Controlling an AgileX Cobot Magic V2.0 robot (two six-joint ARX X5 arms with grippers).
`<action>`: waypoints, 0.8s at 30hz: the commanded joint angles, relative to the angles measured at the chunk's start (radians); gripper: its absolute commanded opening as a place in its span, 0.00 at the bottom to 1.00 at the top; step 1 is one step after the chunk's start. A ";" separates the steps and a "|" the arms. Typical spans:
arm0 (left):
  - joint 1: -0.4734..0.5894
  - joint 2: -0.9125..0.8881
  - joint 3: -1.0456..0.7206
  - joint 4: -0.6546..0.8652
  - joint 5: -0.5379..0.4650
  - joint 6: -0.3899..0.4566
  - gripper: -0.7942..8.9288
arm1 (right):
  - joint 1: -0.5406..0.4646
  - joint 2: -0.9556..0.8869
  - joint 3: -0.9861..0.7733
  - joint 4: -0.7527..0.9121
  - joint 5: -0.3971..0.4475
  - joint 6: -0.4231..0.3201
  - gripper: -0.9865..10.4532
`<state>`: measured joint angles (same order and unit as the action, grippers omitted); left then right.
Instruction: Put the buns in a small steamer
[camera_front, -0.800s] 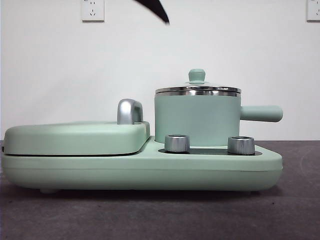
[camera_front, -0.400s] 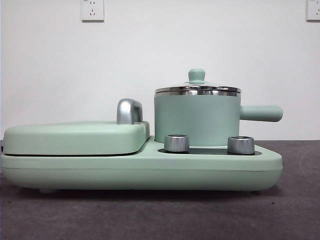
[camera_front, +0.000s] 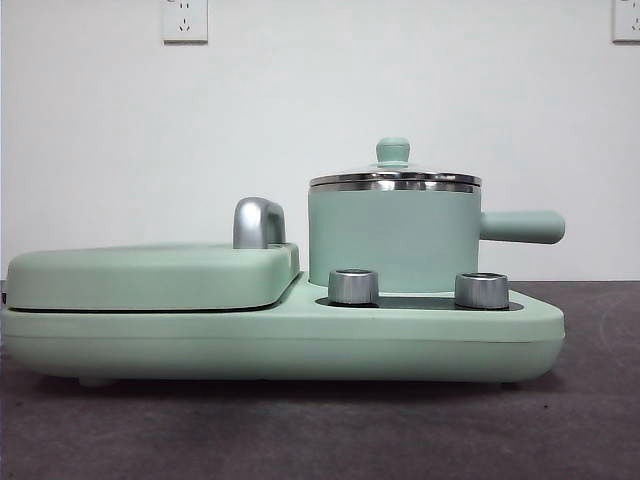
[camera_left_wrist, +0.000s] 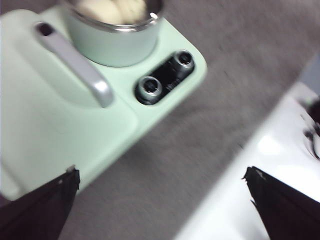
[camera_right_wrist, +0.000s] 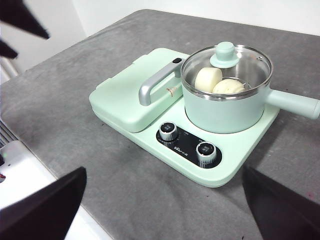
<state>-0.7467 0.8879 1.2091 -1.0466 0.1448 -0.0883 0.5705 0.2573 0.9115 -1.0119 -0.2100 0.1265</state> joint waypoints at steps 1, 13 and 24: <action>-0.003 -0.126 -0.141 0.097 -0.026 -0.068 0.66 | 0.009 0.002 0.004 0.012 -0.008 -0.012 0.50; -0.003 -0.394 -0.293 0.179 -0.095 -0.211 0.19 | 0.009 0.002 0.004 0.013 -0.041 -0.014 0.24; -0.003 -0.392 -0.292 0.180 -0.097 -0.213 0.09 | 0.009 0.002 0.005 0.024 -0.054 -0.049 0.10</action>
<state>-0.7437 0.4911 0.9077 -0.8787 0.0509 -0.3004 0.5713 0.2573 0.9115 -0.9993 -0.2649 0.0849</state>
